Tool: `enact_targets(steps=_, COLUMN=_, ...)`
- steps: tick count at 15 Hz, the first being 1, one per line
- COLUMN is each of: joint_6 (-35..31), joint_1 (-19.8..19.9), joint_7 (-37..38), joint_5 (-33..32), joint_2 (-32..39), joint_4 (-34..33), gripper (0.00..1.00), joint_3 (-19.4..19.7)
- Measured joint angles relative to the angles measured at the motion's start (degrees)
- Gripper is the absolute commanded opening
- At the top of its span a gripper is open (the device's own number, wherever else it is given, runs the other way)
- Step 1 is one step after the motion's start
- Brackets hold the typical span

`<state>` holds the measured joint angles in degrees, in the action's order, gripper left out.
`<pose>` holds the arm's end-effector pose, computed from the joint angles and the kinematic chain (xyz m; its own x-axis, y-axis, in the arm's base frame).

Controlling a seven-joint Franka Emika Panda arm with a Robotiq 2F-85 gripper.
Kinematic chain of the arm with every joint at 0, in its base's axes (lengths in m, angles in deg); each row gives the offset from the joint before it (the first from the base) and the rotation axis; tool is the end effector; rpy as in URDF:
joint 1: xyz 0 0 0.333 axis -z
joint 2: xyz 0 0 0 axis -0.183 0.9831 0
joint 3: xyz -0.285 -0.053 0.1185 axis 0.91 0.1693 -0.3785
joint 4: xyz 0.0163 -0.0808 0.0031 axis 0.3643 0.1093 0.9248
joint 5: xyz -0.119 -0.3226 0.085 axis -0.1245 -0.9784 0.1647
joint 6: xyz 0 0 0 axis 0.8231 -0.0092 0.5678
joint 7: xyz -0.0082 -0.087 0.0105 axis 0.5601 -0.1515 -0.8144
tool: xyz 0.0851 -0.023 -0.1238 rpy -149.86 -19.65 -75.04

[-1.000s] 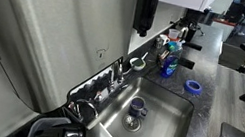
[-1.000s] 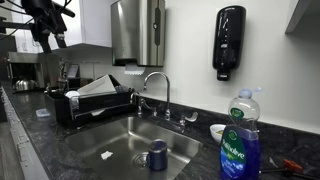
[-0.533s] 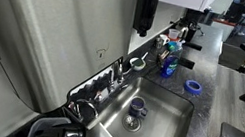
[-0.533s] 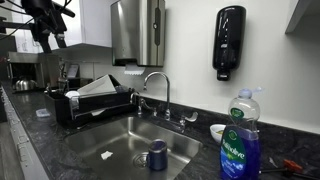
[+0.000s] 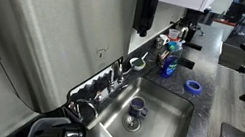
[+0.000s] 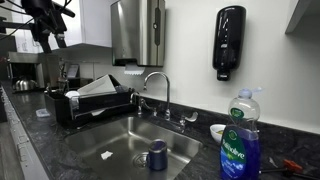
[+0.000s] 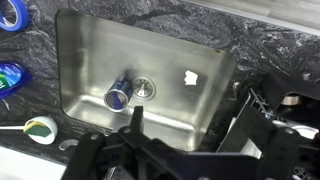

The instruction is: Move the faucet handle on the right forwards

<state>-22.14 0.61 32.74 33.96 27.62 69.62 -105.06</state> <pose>0.2902 0.1609 0.5038 0.9475 0.2720 0.1682 0.2423 -0.9538 0.1774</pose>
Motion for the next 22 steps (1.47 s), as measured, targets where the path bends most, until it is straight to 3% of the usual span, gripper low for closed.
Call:
enact_targets(steps=11, joint_6=-1.0, joint_1=0.0, joint_7=-0.1, joint_5=-0.2, joint_2=0.0, joint_4=0.0, gripper=1.0, joint_3=0.5)
enact_targets(steps=22, joint_6=-4.9, joint_1=2.4, joint_7=-2.1, joint_5=-1.2, joint_2=3.4, joint_4=-0.1, gripper=1.0, joint_3=10.0)
